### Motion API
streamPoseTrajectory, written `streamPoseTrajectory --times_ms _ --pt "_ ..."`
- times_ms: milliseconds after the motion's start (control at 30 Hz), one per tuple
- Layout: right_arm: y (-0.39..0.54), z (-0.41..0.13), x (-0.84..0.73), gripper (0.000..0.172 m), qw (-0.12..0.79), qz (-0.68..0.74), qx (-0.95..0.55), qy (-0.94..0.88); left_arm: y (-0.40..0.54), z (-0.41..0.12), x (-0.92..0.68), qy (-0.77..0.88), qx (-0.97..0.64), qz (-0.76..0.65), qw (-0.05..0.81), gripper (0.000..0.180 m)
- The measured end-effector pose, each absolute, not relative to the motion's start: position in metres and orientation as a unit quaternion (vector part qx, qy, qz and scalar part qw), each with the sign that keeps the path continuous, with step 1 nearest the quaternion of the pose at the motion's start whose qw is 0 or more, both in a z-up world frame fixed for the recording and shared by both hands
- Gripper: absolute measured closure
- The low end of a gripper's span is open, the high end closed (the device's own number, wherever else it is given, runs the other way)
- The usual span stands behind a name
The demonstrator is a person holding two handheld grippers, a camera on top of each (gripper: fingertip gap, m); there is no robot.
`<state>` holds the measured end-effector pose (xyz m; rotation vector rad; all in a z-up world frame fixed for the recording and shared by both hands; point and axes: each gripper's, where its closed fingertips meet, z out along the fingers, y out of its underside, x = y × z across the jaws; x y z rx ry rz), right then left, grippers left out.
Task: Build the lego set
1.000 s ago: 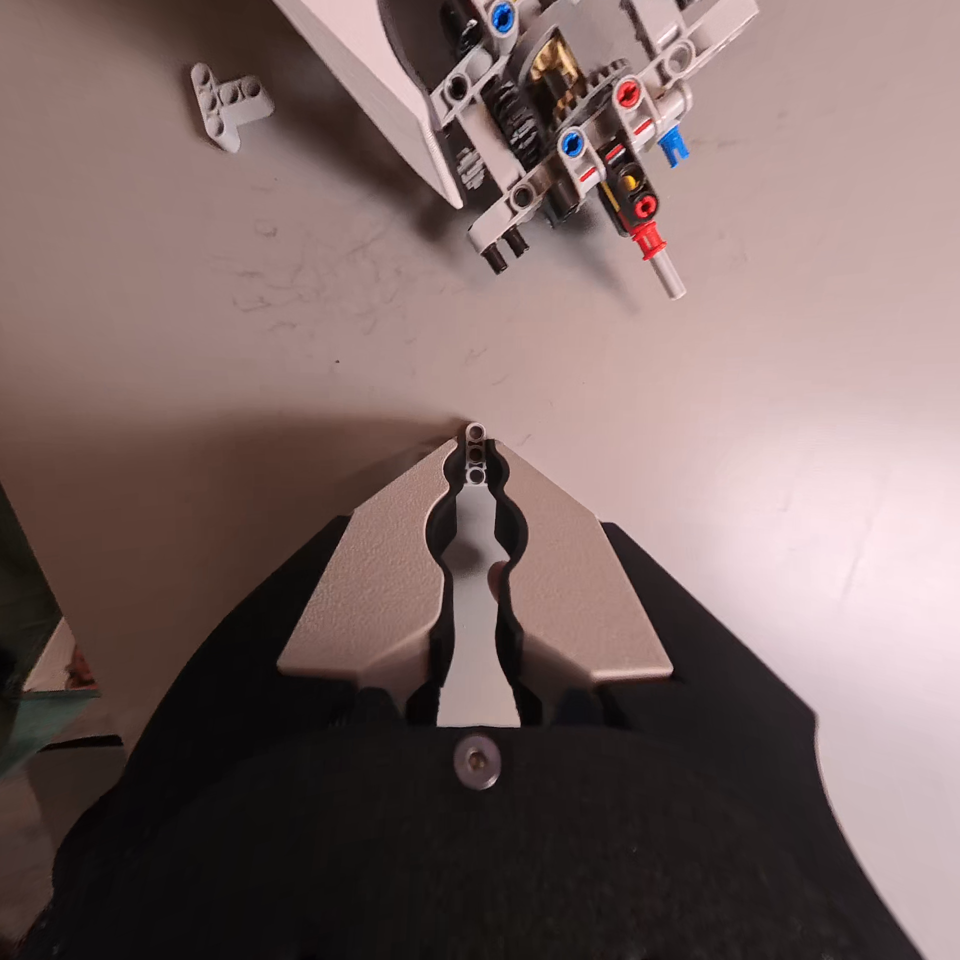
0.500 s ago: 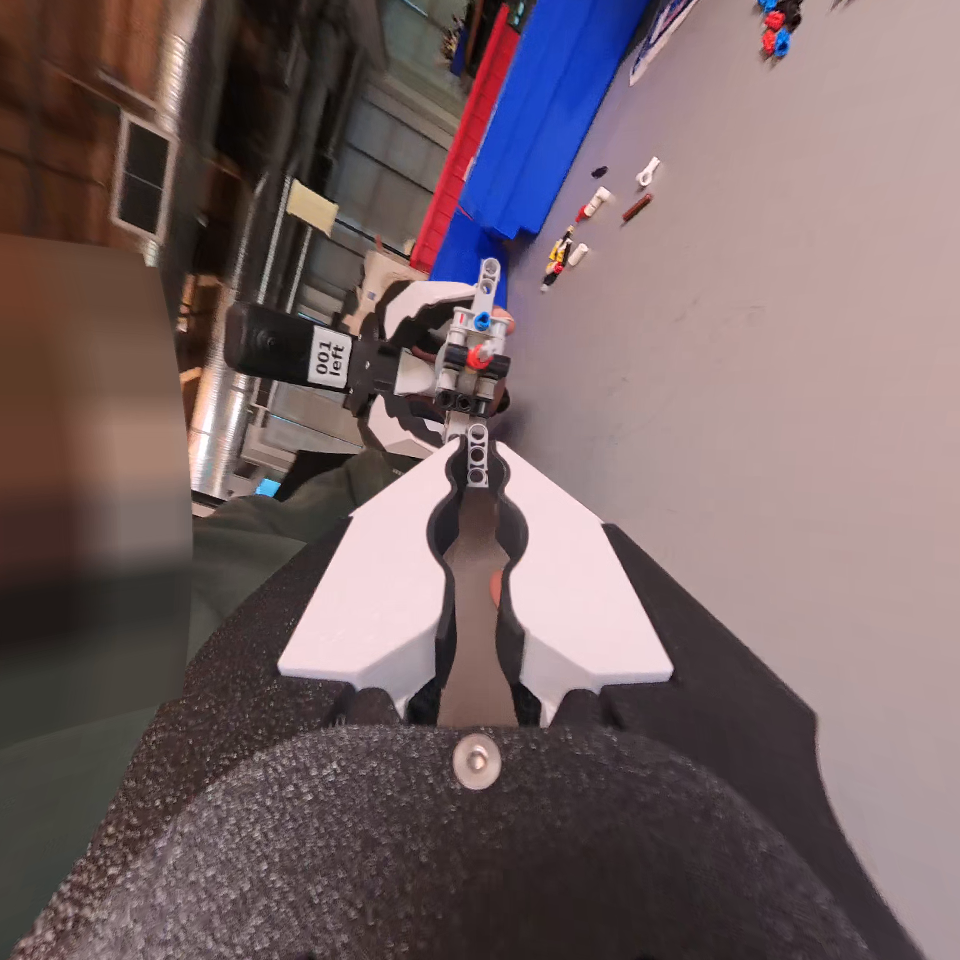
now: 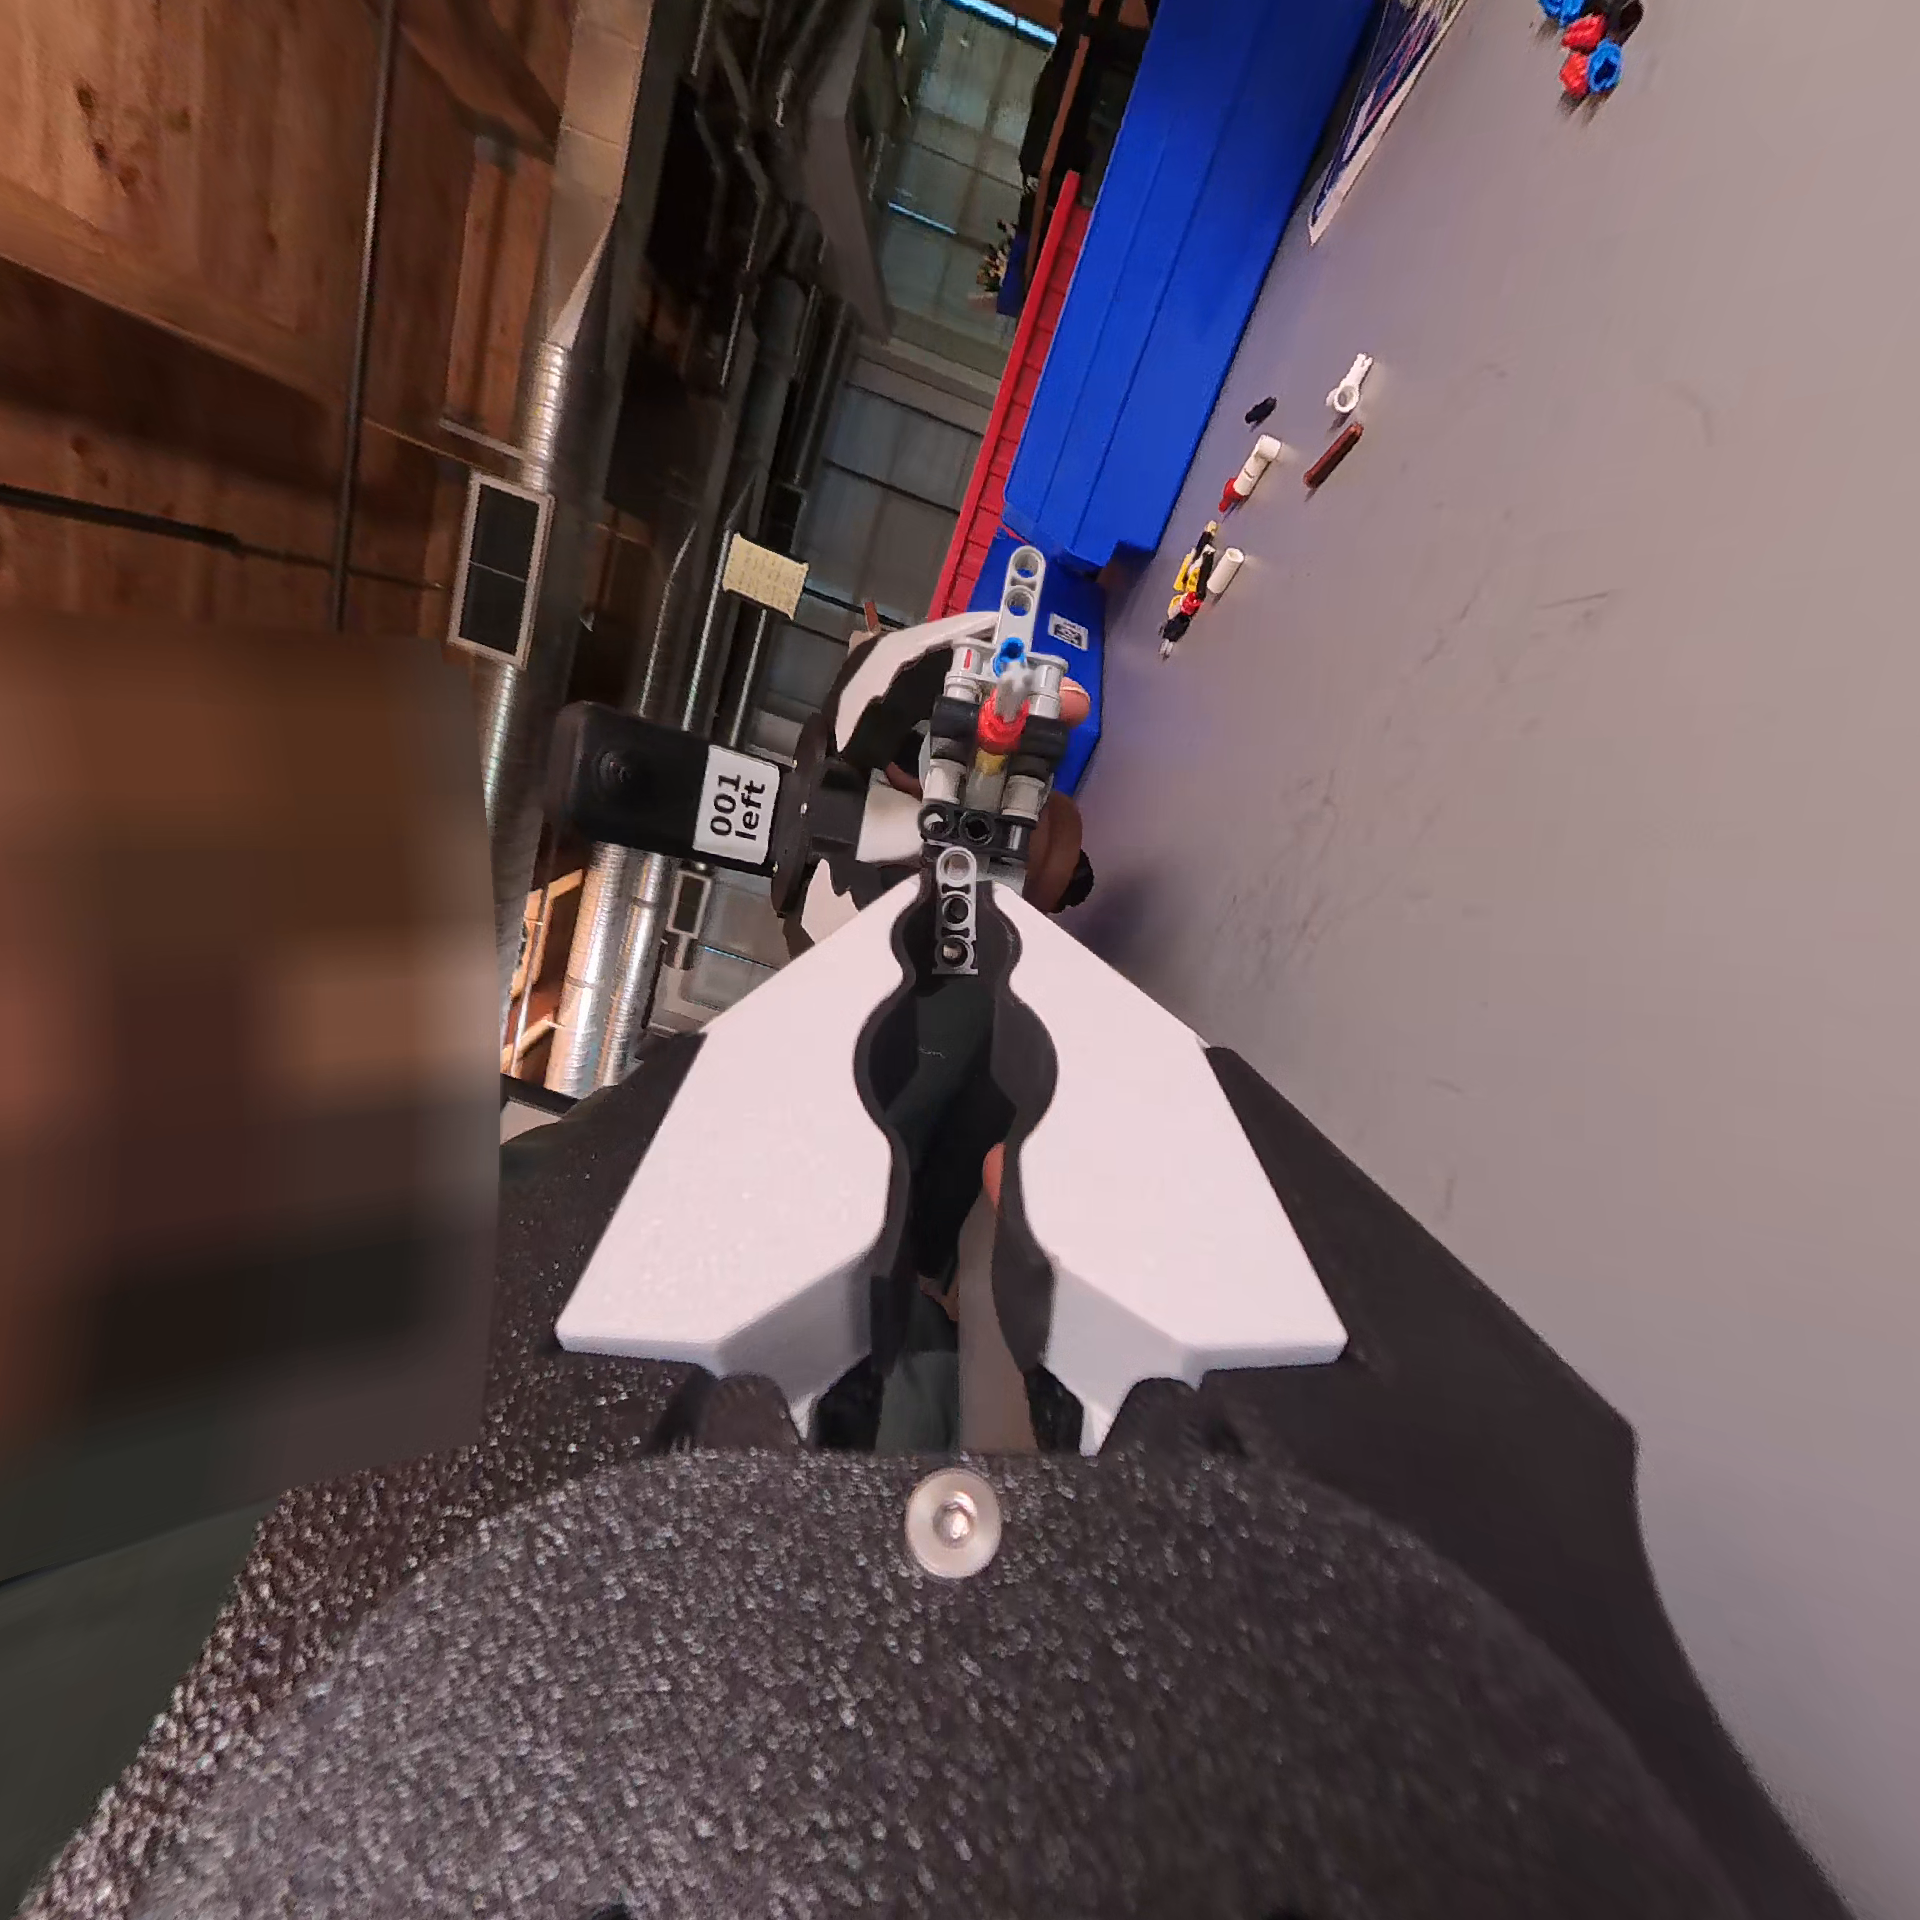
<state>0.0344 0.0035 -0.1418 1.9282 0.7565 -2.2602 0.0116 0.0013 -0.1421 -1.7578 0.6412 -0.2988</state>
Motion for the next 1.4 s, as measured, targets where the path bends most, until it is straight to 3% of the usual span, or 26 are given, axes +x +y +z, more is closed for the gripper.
streamPoseTrajectory --times_ms 700,733,867,1067,1400 --pt "0.009 -0.152 0.023 0.166 0.018 -0.748 0.649 0.139 0.007 -0.131 0.005 0.246 -0.742 -0.084 0.617 0.116" --pt "0.005 -0.154 0.02 0.165 0.019 -0.747 0.649 0.141 0.007 -0.126 0.004 0.242 -0.735 -0.087 0.627 0.139" --pt "0.017 -0.137 0.018 0.166 -0.042 -0.762 0.634 0.122 0.009 -0.119 -0.002 0.235 -0.729 -0.074 0.639 0.139" --pt "0.013 -0.134 0.015 0.166 -0.016 -0.774 0.622 0.116 0.009 -0.128 0.001 0.243 -0.735 -0.087 0.628 0.14" --pt "0.037 -0.129 0.027 0.166 -0.058 -0.773 0.623 0.105 0.007 -0.147 0.008 0.269 -0.745 -0.103 0.601 0.14"
